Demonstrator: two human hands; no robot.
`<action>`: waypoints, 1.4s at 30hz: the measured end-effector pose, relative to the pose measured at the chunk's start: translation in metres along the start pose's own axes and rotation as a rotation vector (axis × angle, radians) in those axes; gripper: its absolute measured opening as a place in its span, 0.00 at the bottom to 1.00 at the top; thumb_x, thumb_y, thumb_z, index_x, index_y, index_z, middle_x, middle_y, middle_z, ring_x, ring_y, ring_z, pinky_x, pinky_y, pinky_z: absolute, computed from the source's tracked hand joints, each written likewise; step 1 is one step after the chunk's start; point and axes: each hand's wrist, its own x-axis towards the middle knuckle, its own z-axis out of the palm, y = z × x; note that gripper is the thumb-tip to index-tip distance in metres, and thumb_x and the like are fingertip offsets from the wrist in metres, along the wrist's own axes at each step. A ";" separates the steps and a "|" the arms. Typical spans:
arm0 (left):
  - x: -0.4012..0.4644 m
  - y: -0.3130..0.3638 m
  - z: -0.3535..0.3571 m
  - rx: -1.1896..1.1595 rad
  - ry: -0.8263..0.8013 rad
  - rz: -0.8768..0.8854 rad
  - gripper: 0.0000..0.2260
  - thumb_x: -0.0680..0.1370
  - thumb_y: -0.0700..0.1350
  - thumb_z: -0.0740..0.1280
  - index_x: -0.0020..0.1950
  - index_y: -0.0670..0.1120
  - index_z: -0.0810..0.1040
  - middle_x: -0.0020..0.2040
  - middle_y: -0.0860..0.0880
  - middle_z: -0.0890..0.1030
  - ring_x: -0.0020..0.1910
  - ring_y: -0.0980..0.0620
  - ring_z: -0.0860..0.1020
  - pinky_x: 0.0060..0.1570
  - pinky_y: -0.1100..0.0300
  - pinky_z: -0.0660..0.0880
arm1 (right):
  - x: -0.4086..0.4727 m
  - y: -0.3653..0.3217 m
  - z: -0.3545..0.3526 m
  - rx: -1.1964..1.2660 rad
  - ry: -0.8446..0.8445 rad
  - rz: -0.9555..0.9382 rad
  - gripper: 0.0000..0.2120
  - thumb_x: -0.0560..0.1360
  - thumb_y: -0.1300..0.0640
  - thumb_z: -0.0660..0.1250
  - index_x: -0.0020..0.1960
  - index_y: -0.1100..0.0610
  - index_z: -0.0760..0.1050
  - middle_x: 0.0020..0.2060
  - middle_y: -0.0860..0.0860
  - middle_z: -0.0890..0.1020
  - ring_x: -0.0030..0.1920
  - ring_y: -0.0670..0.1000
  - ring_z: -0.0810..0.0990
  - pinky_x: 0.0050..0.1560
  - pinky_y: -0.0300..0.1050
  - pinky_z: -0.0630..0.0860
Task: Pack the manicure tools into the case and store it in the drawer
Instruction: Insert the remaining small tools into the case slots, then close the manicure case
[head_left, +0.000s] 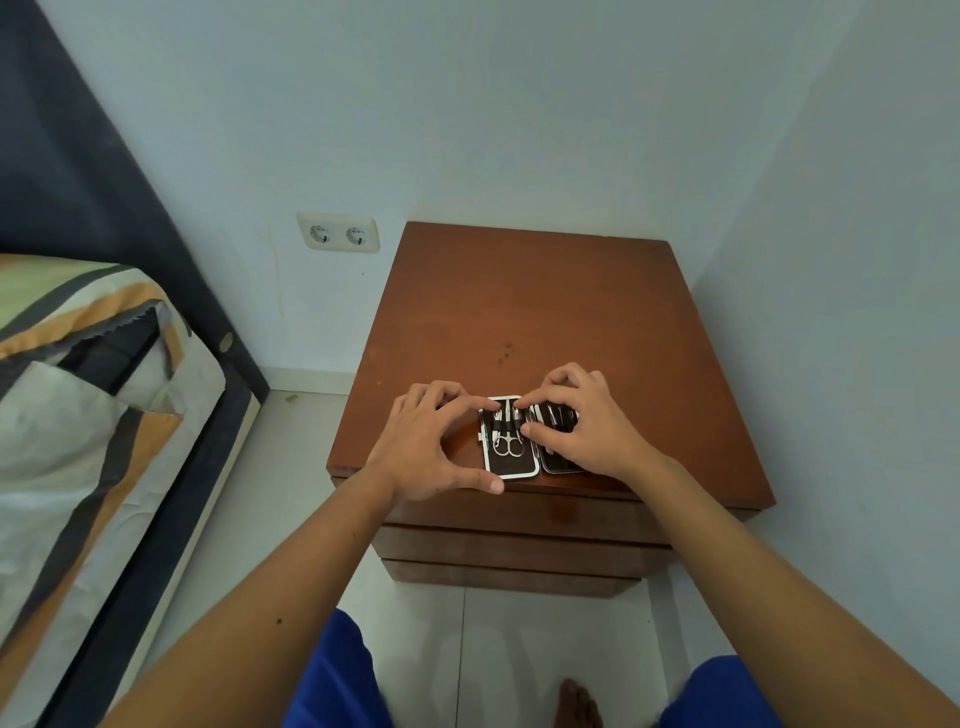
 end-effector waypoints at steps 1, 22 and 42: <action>0.000 0.000 0.000 0.001 0.001 -0.001 0.44 0.59 0.83 0.67 0.72 0.68 0.68 0.67 0.58 0.69 0.68 0.54 0.63 0.69 0.52 0.61 | -0.001 0.000 0.000 0.001 0.002 0.000 0.13 0.75 0.43 0.76 0.60 0.39 0.84 0.57 0.41 0.73 0.63 0.49 0.67 0.68 0.52 0.70; -0.003 0.001 0.003 0.022 0.021 -0.035 0.54 0.57 0.85 0.66 0.78 0.61 0.65 0.72 0.58 0.68 0.72 0.54 0.62 0.74 0.50 0.61 | -0.040 0.029 -0.027 -0.077 0.127 0.201 0.19 0.78 0.46 0.74 0.67 0.47 0.82 0.56 0.46 0.72 0.61 0.52 0.70 0.72 0.53 0.69; -0.025 0.009 0.008 -0.212 0.168 -0.045 0.11 0.74 0.56 0.77 0.54 0.57 0.81 0.61 0.64 0.77 0.65 0.63 0.68 0.59 0.66 0.68 | -0.020 -0.034 -0.039 0.323 0.001 0.152 0.12 0.81 0.57 0.71 0.63 0.47 0.85 0.49 0.43 0.86 0.45 0.36 0.82 0.44 0.33 0.77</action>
